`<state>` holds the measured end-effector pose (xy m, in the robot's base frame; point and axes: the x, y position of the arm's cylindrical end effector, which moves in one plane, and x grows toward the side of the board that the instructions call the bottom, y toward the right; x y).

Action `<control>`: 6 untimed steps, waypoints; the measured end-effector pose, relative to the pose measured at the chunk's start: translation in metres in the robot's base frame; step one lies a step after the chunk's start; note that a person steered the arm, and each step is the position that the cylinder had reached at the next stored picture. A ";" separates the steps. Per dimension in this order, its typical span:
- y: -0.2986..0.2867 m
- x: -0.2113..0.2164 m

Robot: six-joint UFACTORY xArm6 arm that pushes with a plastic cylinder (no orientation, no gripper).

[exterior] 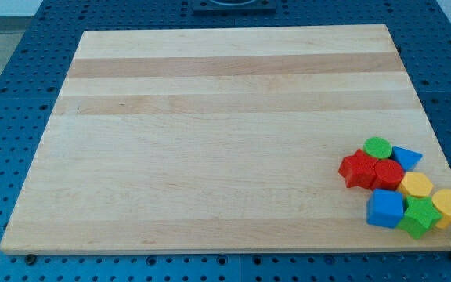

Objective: Push the green star to the bottom side of the red circle

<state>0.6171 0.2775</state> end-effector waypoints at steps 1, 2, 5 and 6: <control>-0.030 0.001; -0.048 0.001; -0.072 -0.012; -0.084 -0.027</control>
